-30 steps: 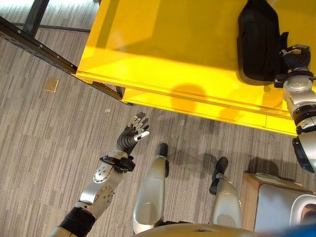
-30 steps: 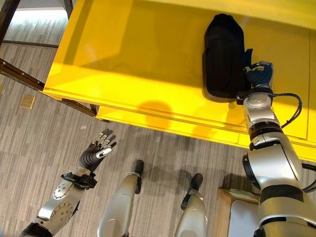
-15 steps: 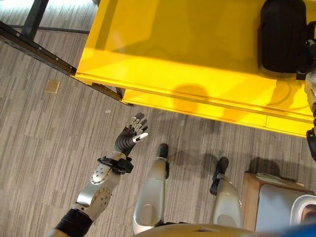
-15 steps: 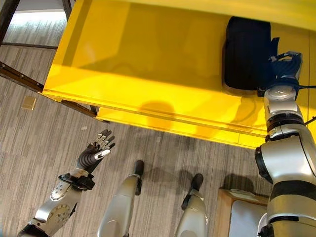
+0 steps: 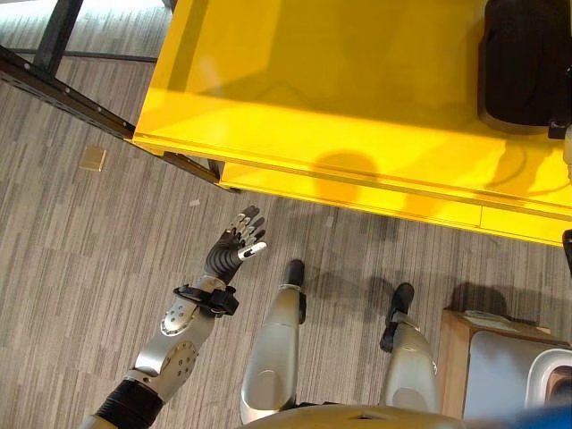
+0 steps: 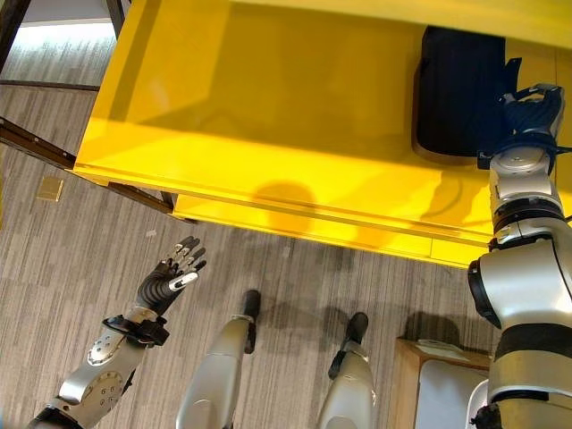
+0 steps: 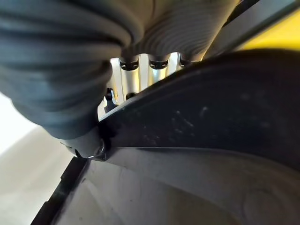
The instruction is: Move parts from the plastic box to the shelf.
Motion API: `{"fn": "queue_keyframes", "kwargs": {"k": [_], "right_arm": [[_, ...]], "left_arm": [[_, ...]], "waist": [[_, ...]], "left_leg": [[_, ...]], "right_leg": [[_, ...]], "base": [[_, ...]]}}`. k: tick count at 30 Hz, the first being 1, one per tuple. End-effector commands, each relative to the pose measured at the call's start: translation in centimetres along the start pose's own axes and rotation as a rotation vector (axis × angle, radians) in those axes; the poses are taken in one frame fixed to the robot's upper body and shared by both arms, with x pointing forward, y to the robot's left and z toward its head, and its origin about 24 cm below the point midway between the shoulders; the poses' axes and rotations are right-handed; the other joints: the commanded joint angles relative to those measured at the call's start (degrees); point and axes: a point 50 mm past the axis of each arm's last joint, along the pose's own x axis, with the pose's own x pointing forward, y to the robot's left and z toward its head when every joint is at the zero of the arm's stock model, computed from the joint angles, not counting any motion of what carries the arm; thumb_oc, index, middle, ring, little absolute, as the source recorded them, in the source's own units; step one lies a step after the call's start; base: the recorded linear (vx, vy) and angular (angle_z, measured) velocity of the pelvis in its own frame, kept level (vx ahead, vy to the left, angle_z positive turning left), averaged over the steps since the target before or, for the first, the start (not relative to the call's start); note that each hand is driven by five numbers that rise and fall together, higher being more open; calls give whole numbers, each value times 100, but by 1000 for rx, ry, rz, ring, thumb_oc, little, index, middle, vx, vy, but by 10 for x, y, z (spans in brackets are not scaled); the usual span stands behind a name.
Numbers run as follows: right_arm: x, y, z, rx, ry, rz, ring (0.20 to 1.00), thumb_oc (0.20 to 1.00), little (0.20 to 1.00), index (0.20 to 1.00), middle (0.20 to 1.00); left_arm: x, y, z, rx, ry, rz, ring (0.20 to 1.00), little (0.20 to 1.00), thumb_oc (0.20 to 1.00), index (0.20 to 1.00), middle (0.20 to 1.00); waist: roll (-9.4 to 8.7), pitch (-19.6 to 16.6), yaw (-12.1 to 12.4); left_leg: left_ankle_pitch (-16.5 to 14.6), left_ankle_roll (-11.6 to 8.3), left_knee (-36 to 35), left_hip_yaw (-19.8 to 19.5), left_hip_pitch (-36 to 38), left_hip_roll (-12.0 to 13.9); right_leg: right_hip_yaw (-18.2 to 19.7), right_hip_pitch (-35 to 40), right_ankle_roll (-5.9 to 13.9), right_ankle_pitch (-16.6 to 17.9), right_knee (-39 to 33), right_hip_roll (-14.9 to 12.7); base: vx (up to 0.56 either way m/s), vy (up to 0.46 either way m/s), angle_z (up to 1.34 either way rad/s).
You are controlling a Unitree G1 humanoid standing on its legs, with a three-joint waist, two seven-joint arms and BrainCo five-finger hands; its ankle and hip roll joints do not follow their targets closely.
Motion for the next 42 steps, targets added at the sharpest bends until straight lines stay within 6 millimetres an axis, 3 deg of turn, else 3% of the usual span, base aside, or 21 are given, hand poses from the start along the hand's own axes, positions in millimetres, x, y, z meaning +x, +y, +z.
{"fn": "queue_keyframes", "kwargs": {"k": [1,17,31,32,33,42], "right_arm": [[11,-34,31,43,-98,-129,200,200,200,200,200],[9,-36,12,20,-26,-147,200,200,200,200,200],[9,-36,10,32,-17,-153,200,200,200,200,200],[10,-37,14,31,-30,-153,244,244,244,244,244],[10,-36,16,40,-43,-149,1000,1000,1000,1000,1000],[9,-27,37,58,-136,-130,1000,1000,1000,1000,1000]], "left_arm": [[-4,-9,18,-9,-86,-57,1000,1000,1000,1000,1000],[-5,-8,19,-6,-92,-56,1000,1000,1000,1000,1000],[-9,-5,18,-4,-78,-50,1000,1000,1000,1000,1000],[-9,-4,18,-1,-75,-51,1000,1000,1000,1000,1000],[-9,-5,18,-1,-72,-54,1000,1000,1000,1000,1000],[-10,0,18,2,-80,-31,1000,1000,1000,1000,1000]], "waist": [[-78,-127,37],[-87,-34,5],[-86,-12,6],[-91,-10,6],[-90,-12,4],[-122,-29,-37]], "left_leg": [[84,-43,-319,-26,168,33],[92,-37,-285,-24,104,38],[74,-24,-224,-14,43,54],[75,-20,-210,-10,33,53],[81,-18,-225,-11,39,52],[74,-12,-179,-17,15,54]], "right_leg": [[180,-162,-238,-1046,1576,179],[197,-226,-238,-1020,1604,192],[233,-308,-245,-1031,1672,213],[233,-314,-245,-1026,1680,218],[235,-314,-241,-1027,1677,223],[268,-375,-244,-1046,1764,237]], "base": [[0,0,0],[-2,0,-1],[0,0,0],[0,0,0],[0,0,0],[0,0,0]]}}
